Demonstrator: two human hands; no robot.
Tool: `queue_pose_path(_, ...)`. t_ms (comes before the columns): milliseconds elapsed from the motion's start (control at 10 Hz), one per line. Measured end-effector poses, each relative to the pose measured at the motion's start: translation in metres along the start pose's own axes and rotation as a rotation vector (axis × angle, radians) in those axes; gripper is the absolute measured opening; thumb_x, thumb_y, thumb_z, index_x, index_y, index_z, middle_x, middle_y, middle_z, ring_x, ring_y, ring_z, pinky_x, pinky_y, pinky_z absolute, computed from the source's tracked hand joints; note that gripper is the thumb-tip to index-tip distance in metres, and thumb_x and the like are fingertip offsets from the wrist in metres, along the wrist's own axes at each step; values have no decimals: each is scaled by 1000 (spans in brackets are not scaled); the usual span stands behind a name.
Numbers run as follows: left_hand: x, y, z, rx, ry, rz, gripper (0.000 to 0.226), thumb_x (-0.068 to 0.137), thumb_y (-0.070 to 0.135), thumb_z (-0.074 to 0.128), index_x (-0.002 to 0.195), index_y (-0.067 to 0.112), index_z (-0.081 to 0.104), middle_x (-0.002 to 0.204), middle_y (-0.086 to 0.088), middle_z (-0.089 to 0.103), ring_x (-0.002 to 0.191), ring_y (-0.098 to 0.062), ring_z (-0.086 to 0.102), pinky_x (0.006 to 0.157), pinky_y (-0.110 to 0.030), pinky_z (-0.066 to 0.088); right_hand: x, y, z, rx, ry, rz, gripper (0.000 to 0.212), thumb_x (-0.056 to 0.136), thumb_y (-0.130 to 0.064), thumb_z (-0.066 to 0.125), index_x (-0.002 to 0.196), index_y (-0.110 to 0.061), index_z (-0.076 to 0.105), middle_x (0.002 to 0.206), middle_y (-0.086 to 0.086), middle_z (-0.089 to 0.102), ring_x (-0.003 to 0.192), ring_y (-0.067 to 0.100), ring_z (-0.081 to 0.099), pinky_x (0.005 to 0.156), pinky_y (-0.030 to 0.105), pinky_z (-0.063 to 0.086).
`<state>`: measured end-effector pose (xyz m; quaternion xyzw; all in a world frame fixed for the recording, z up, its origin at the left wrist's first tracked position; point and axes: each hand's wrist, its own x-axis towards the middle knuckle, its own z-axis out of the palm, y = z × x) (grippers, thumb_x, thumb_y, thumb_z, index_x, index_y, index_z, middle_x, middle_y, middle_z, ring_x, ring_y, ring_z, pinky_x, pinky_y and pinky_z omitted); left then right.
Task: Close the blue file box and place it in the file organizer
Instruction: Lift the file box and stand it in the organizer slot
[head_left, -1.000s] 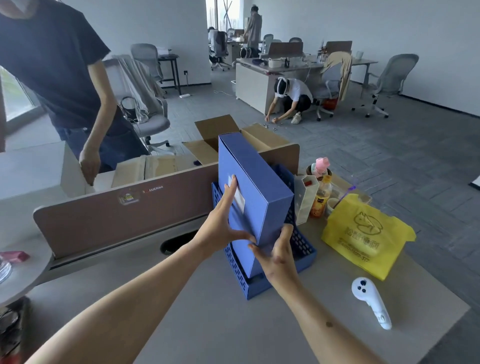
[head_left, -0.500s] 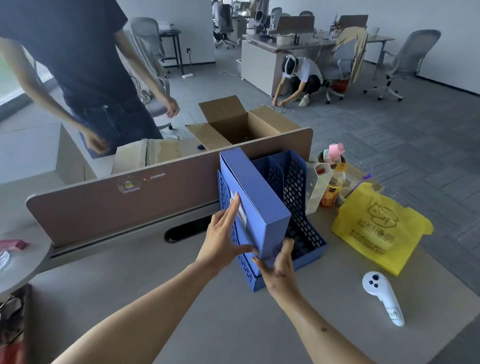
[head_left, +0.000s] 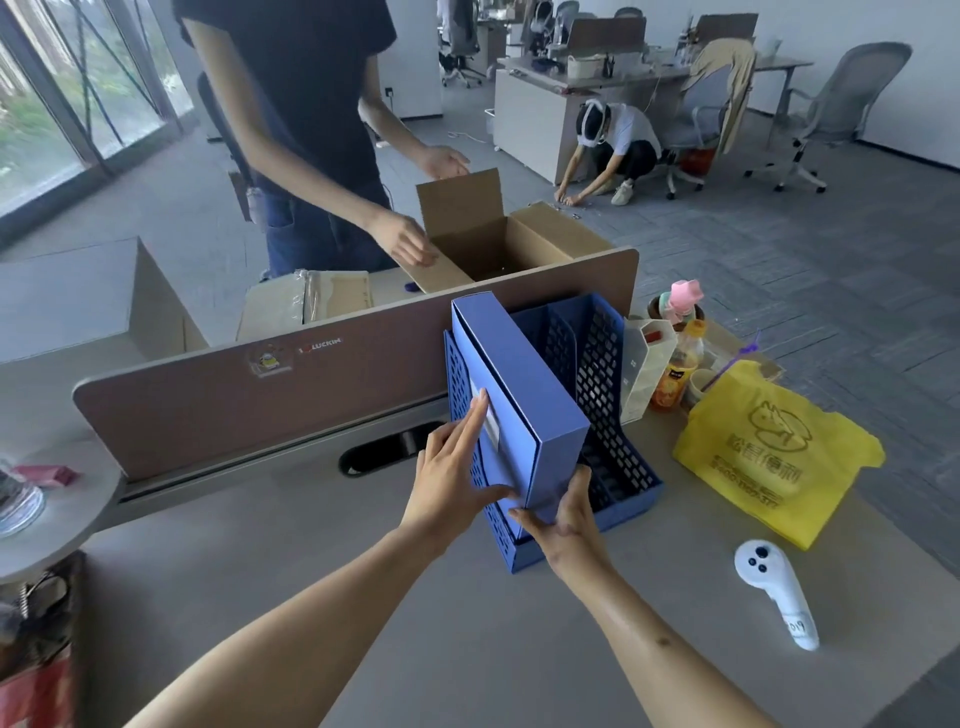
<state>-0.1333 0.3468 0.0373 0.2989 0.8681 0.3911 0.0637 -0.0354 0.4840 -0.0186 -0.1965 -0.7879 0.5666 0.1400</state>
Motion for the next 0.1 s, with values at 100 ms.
queue_pose_path(100,-7,-5,-8,-28,76,2,108,73,31,82,149,49,7,146,19,40,132,-13,30,112,-36,27,1,-27,-17,83,53,-68,98,64,-45,85,139,-29,23,147,-2,36,137,8,37,116,38,34)
